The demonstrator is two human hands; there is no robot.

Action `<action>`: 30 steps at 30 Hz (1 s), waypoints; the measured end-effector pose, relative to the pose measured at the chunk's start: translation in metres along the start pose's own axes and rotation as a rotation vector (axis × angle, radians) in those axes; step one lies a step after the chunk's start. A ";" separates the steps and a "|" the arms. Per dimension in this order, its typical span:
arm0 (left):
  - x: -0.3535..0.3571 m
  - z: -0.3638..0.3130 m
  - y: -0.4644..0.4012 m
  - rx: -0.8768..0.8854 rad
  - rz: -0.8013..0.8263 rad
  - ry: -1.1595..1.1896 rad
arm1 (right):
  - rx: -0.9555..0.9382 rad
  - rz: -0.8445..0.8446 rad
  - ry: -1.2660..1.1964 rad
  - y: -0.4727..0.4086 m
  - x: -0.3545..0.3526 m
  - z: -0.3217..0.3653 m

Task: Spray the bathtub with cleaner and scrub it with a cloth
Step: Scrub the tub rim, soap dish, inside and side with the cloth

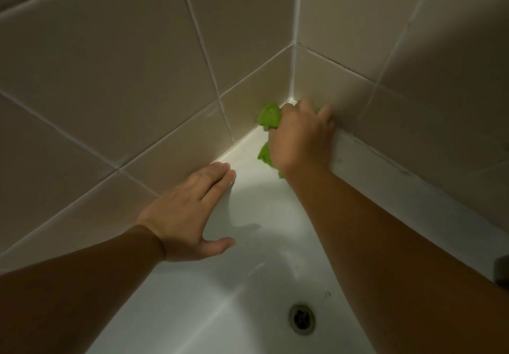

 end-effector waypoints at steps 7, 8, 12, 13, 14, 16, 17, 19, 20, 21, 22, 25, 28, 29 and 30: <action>-0.001 -0.001 -0.006 0.008 -0.010 -0.004 | -0.099 -0.086 0.000 0.003 -0.007 -0.030; -0.002 -0.001 -0.006 0.011 -0.014 -0.009 | -0.037 -0.080 -0.002 0.000 -0.008 -0.029; -0.003 -0.001 -0.013 0.033 -0.044 -0.005 | -0.106 0.026 -0.013 0.006 0.002 -0.004; -0.003 -0.001 -0.015 0.037 -0.048 -0.006 | -0.171 0.037 -0.023 0.011 0.003 -0.004; -0.003 -0.001 -0.016 0.039 -0.053 -0.005 | -0.215 0.028 -0.035 0.014 0.001 -0.008; -0.003 -0.002 -0.018 0.042 -0.061 0.000 | -0.201 -0.032 -0.033 0.013 -0.008 -0.028; -0.003 -0.002 -0.019 0.045 -0.060 0.004 | -0.157 -0.063 -0.006 0.010 -0.011 -0.037; -0.003 -0.001 -0.021 0.046 -0.056 0.005 | -0.082 -0.090 0.038 0.003 -0.012 -0.042; -0.002 -0.001 -0.022 0.049 -0.052 0.002 | -0.075 -0.078 0.038 -0.001 -0.009 -0.035; -0.002 -0.001 -0.024 0.051 -0.050 -0.004 | -0.088 -0.046 0.028 -0.004 -0.005 -0.025; -0.002 -0.002 -0.025 0.050 -0.049 -0.010 | -0.119 -0.005 0.020 -0.007 -0.001 -0.013; -0.003 -0.002 -0.030 0.043 -0.049 -0.020 | -0.223 0.094 -0.006 -0.007 0.007 -0.004; -0.004 -0.002 -0.032 0.044 -0.067 -0.014 | -0.207 -0.009 -0.030 0.000 -0.006 -0.040; -0.004 -0.003 -0.033 0.044 -0.063 -0.012 | -0.185 -0.047 -0.023 0.002 -0.008 -0.051; -0.003 -0.003 -0.034 0.042 -0.061 -0.011 | -0.176 -0.072 -0.014 0.003 -0.010 -0.055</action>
Point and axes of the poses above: each hand's wrist, its own y-axis away from the middle knuckle, its own x-axis out of the palm, z = x × y, the point moved 6 cm from there along -y, towards the middle knuckle, and after that the axes turned 15 degrees about x, right-handed, at the moved point
